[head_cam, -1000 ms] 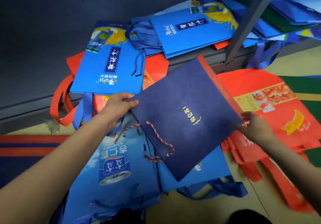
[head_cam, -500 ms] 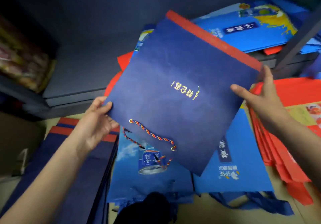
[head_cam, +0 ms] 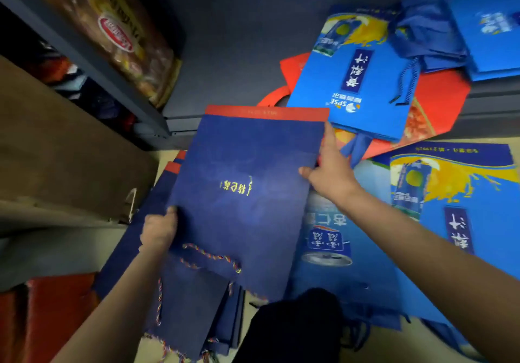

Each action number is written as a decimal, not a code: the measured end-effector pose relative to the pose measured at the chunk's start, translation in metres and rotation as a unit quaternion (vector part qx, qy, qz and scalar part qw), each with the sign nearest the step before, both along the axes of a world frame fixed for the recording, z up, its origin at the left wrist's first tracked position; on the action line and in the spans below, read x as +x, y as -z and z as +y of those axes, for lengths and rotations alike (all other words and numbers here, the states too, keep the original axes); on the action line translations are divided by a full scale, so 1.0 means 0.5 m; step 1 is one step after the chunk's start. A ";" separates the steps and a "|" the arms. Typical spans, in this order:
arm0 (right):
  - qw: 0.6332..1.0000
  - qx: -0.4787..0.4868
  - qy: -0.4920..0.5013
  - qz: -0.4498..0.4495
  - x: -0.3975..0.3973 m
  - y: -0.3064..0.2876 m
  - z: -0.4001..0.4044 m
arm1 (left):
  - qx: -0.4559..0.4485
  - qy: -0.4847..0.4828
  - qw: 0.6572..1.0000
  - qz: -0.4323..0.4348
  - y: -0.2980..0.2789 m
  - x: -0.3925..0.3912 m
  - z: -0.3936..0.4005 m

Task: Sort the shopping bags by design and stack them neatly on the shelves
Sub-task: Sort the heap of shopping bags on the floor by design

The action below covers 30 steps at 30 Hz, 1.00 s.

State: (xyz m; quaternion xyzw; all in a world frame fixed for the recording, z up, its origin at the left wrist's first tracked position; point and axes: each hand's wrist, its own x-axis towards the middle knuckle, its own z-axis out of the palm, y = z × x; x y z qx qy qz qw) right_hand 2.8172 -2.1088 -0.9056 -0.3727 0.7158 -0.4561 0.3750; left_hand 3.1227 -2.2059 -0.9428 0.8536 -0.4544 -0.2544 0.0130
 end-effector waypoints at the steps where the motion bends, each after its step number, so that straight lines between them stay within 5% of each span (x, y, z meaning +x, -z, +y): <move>1: 1.000 0.002 -0.013 0.007 0.030 0.003 -0.015 | -0.013 -0.023 0.999 -0.031 -0.006 0.023 0.001; 4: 0.995 0.043 -0.088 -0.014 0.141 0.013 -0.025 | -0.056 -0.056 0.989 -0.128 -0.042 0.069 0.015; 8: 0.971 0.144 -0.191 0.004 0.215 0.034 0.016 | -0.039 0.061 0.994 -0.086 -0.038 0.052 0.030; 13: 0.982 0.162 -0.095 0.005 0.095 0.046 0.027 | 0.013 0.259 0.966 -0.009 0.026 -0.076 0.081; 17: 0.992 0.084 0.028 -0.090 -0.024 0.023 0.037 | -0.060 0.317 0.945 0.052 0.008 -0.192 0.072; 24: 0.964 0.012 0.246 -0.105 -0.179 0.012 0.080 | -0.263 0.536 0.799 0.075 -0.101 -0.421 0.015; 27: 0.951 0.039 0.292 -0.090 -0.235 0.024 0.087 | -0.217 0.656 0.722 -0.025 -0.106 -0.522 0.016; 30: 0.921 0.000 0.293 -0.257 -0.263 0.006 0.074 | -0.154 0.685 0.703 -0.111 -0.087 -0.587 0.043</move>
